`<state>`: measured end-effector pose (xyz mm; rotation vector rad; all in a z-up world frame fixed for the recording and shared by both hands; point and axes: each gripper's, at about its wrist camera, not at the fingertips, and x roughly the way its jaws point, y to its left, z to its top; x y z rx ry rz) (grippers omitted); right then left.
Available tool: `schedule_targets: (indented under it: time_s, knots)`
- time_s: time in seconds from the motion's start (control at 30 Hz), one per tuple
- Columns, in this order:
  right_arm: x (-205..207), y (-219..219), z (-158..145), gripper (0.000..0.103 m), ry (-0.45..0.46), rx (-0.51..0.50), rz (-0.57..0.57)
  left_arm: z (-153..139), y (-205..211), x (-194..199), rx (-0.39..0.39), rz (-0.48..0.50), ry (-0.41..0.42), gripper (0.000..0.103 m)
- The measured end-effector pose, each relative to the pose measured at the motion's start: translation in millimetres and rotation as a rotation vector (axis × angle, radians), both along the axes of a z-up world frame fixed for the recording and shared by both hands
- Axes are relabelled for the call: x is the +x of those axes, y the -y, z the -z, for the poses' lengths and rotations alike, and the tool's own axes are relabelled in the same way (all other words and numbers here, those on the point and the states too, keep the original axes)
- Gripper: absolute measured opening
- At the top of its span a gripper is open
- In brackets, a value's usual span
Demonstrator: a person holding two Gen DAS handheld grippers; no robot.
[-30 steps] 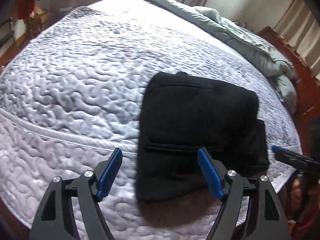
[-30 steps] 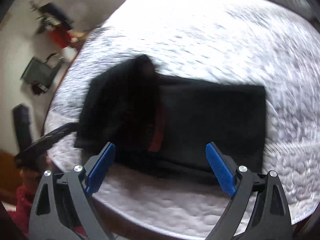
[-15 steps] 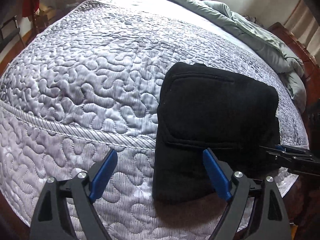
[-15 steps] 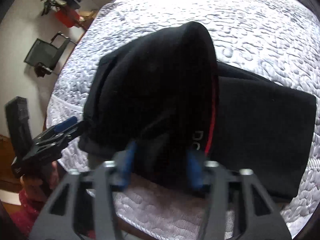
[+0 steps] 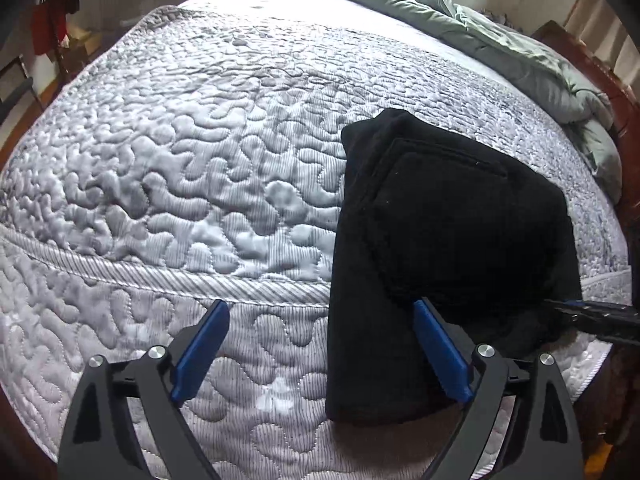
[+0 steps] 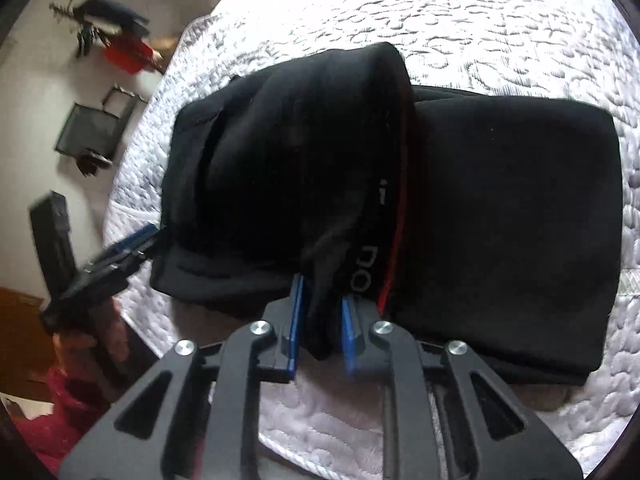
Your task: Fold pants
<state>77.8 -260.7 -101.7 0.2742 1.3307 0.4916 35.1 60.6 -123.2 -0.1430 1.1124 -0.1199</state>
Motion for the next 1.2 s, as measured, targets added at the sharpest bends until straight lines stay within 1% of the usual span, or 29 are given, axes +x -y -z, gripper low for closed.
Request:
schedule_targets:
  time_s: [0.03,0.07,0.13,0.2,0.27,0.33,0.4,0.53,0.67,0.7,0.77,0.8,0.83,0.87,0.9,0.93,1.0,1.03,1.07,1.13,1.17,1.2]
  knots:
    - [-1,2,-6,0.039,0.015,-0.007,0.000,-2,0,0,0.000,0.001,0.000,0.093]
    - [-4,4,-13,0.045,0.030,-0.019,-0.002,-4,-2,0,-0.005,0.000,-0.001,0.093]
    - [-8,10,-29,0.076,0.065,-0.019,0.010,-8,-6,-1,-0.015,-0.008,-0.002,0.092]
    - [-8,16,-40,0.088,0.091,0.005,0.028,-11,-8,-3,-0.020,-0.019,-0.004,0.092]
    - [-6,20,-42,0.088,0.094,0.000,0.041,-11,-8,-4,-0.043,-0.019,-0.017,0.092]
    - [-2,22,-38,0.089,0.079,-0.046,0.056,-10,-5,-2,-0.059,-0.014,-0.038,0.092]
    - [5,23,-29,0.089,0.050,-0.097,0.064,-8,-1,-2,-0.049,-0.007,-0.051,0.092]
    - [11,12,-15,0.089,0.016,-0.161,0.069,-6,11,1,-0.028,0.020,-0.064,0.092]
    - [19,-8,1,0.089,-0.034,-0.151,0.049,-8,16,4,0.002,0.030,-0.066,0.093]
    - [20,-11,6,0.091,-0.042,-0.152,0.045,-8,17,5,0.006,0.031,-0.068,0.093]
    - [22,-16,10,0.091,-0.026,-0.171,0.038,-9,16,5,0.003,0.028,-0.076,0.093]
    - [23,-19,10,0.086,-0.014,-0.171,0.032,-9,15,5,0.002,0.024,-0.076,0.093]
    - [23,-20,7,0.066,-0.002,-0.155,0.021,-10,13,4,0.002,0.017,-0.076,0.093]
    - [24,-22,4,0.056,0.004,-0.110,0.005,-10,11,4,0.000,0.008,-0.076,0.093]
    - [25,-21,2,0.038,-0.003,-0.067,-0.004,-11,8,4,-0.004,-0.003,-0.075,0.093]
    - [26,-17,3,0.028,-0.012,-0.033,-0.009,-12,5,3,-0.009,-0.012,-0.074,0.093]
    - [26,-11,-2,0.020,-0.011,0.034,-0.005,-14,-1,3,-0.022,-0.033,-0.069,0.093]
    - [24,-4,-6,0.019,-0.004,0.054,-0.007,-17,-4,3,-0.032,-0.045,-0.063,0.093]
    - [21,2,-15,0.018,0.018,0.098,-0.003,-18,-7,3,-0.040,-0.054,-0.057,0.093]
    - [19,11,-29,0.018,0.045,0.156,0.009,-24,-11,2,-0.053,-0.067,-0.046,0.093]
    - [19,17,-39,0.018,0.071,0.181,0.022,-27,-11,2,-0.058,-0.069,-0.041,0.093]
    - [16,25,-49,0.018,0.098,0.186,0.030,-29,-10,2,-0.061,-0.069,-0.037,0.093]
